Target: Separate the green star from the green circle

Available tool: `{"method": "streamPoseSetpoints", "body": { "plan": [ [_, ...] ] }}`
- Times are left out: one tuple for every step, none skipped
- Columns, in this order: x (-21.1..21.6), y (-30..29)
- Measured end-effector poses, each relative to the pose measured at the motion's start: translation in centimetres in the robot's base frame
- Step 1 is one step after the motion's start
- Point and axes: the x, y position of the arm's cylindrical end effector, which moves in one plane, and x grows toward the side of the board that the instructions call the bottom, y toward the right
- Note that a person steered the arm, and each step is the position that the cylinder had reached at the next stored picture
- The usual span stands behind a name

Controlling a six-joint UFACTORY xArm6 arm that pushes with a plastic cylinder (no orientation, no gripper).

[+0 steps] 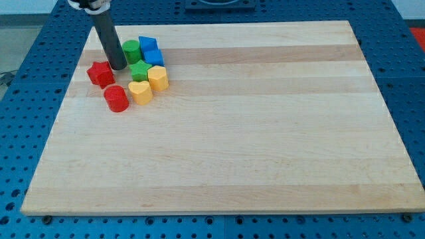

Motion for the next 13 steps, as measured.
{"method": "streamPoseSetpoints", "body": {
  "plan": [
    [-3.8,-0.6],
    [-6.8,-0.7],
    [-5.5,1.6],
    [-5.6,2.4],
    [-1.4,2.8],
    [-1.3,2.0],
    [-5.8,0.7],
    [-10.6,0.7],
    [-10.4,4.8],
    [-10.3,5.5],
    [-9.9,5.5],
    [-6.1,5.5],
    [-0.9,5.5]
  ]
}}
